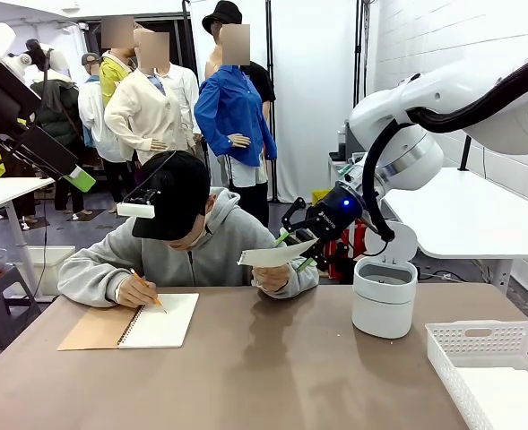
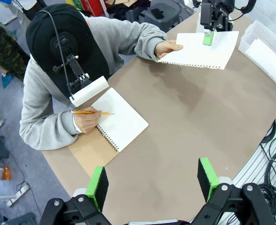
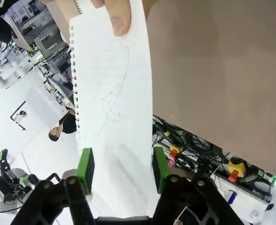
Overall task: Sort the paper based on its condition.
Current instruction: If a person hands you a paper, place it in the Organizing basket , and if it's crumpled, put it in the Trash can.
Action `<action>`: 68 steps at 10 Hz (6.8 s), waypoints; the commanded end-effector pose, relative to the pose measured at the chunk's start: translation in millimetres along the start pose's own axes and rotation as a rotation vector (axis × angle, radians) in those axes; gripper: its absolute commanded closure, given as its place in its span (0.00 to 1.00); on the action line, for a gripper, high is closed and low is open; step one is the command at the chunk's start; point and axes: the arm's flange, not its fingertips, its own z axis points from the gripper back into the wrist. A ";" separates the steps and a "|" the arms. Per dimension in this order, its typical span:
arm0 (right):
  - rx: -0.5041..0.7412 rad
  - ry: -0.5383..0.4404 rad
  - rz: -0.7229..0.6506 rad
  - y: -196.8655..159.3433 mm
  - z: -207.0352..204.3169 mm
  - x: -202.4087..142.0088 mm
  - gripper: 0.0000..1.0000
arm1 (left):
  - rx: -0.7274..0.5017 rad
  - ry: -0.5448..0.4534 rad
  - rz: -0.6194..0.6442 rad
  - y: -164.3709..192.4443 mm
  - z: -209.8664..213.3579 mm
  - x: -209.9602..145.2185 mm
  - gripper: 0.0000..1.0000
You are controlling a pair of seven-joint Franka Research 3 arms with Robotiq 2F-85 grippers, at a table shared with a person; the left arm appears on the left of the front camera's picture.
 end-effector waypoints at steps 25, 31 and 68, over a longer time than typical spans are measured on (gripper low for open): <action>-0.650 -0.599 0.939 -25.2 138.0 -199.0 1.00 | 0.002 0.000 0.001 0.2 0.1 -0.3 0.00; -0.600 -0.595 0.938 -15.5 149.5 -204.1 1.00 | 0.002 0.000 0.001 0.2 0.1 -0.3 0.00; -0.626 -0.261 0.214 -282.3 109.3 -173.0 0.16 | 0.002 0.000 0.001 0.2 0.1 -0.3 0.00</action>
